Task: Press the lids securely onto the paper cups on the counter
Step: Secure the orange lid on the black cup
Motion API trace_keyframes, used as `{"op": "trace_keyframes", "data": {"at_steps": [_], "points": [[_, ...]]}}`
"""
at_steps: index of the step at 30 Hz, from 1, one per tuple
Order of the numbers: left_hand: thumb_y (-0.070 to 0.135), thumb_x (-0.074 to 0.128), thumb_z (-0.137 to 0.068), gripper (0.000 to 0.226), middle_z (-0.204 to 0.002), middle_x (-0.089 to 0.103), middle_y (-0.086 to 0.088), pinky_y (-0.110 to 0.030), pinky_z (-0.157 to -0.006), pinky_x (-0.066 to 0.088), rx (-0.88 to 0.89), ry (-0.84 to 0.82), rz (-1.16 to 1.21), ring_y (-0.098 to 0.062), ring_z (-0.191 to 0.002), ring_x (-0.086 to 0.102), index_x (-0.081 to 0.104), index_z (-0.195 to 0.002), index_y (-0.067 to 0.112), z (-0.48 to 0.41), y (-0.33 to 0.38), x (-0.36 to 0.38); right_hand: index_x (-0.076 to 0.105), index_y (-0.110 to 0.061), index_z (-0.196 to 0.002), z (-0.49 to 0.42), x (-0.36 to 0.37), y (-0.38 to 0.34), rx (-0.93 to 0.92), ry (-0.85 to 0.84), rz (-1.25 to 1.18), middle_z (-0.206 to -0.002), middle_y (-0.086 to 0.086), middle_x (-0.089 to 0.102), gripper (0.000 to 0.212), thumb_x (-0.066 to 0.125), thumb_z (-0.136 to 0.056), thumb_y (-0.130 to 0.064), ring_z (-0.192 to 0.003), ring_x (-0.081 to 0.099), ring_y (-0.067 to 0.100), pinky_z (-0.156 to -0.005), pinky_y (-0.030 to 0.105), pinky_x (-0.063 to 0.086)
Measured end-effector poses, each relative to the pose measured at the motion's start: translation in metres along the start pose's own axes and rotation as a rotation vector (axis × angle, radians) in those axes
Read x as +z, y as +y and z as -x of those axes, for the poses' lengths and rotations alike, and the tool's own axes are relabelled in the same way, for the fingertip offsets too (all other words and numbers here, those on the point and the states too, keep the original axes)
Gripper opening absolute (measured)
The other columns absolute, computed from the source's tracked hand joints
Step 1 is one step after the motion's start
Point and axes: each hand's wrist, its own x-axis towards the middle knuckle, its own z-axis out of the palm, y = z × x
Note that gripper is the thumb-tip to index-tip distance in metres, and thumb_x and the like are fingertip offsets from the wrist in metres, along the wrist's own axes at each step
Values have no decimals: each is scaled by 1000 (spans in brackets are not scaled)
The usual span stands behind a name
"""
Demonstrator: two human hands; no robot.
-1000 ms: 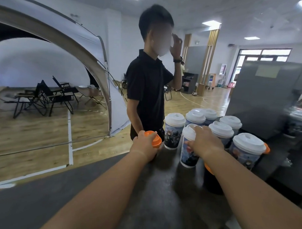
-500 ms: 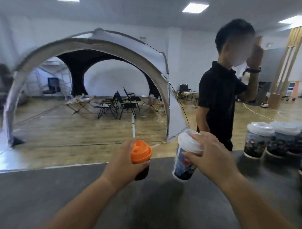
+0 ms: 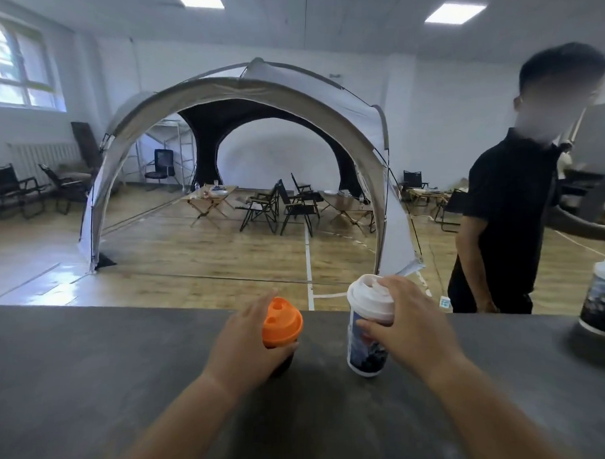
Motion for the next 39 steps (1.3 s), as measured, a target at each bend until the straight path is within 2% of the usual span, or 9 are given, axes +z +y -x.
{"op": "trace_keyframes", "data": {"at_steps": [5,12,17,19,21,24,27,34,39], "points": [[58,70,-76,79,-158,22,13,-33,-115,29,34,-31,-85,-16,-141,30,34,-144,39,2,-8,6,42,-29,-142,0,4,1,57,2,33,-150,-4,37,79,73,-76,-60,-136,36,22,-112,35,30],[73,63,-66,101,-160,8,13,-36,-116,21,49,17,161,-13,-146,14,10,-147,46,6,-11,9,35,-33,-149,5,2,-4,92,-4,25,-155,-2,29,82,68,-80,-60,-140,26,24,-114,36,26],[82,58,-65,106,-141,30,14,-32,-111,30,-126,-10,544,-10,-132,34,15,-150,34,7,-21,10,56,-34,-126,35,12,-32,-183,357,-244,-134,-17,49,46,63,-87,-57,-124,45,12,-98,26,39],[64,63,-70,95,-139,34,12,-32,-112,31,-181,-88,643,-11,-129,39,19,-149,33,6,-21,9,54,-48,-114,43,30,-58,-123,207,-502,-119,-36,52,24,52,-93,-59,-116,52,-1,-97,24,47],[62,65,-68,88,-140,39,10,-35,-112,34,-200,-153,657,-15,-130,43,26,-143,37,7,-24,9,47,-51,-121,41,55,-82,71,-16,-702,-127,-37,47,33,45,-90,-61,-125,46,-6,-107,26,41],[67,62,-67,76,-137,44,10,-25,-104,36,-181,-185,637,-10,-125,46,30,-132,44,7,-29,8,47,-28,-141,18,82,-100,499,-199,-1057,-142,-5,52,44,39,-103,-47,-133,45,16,-110,36,36],[70,64,-68,66,-132,46,18,-22,-103,36,-165,-211,624,-1,-120,47,35,-125,52,4,-36,9,65,-15,-116,-3,83,-103,742,-299,-1210,-109,13,69,38,44,-102,-43,-104,61,28,-81,41,49],[84,61,-59,88,-130,51,19,-33,-107,43,-108,-211,611,0,-120,51,39,-134,44,-4,-43,9,70,-8,-97,-20,94,-101,693,-291,-1211,-74,13,75,24,56,-98,-28,-83,67,32,-66,36,49],[82,63,-60,88,-129,52,19,-35,-108,42,-135,-192,620,0,-120,51,38,-135,44,-3,-44,11,72,-15,-107,-14,103,-96,668,-266,-1241,-90,10,77,29,51,-99,-34,-98,68,31,-80,42,53]]}}
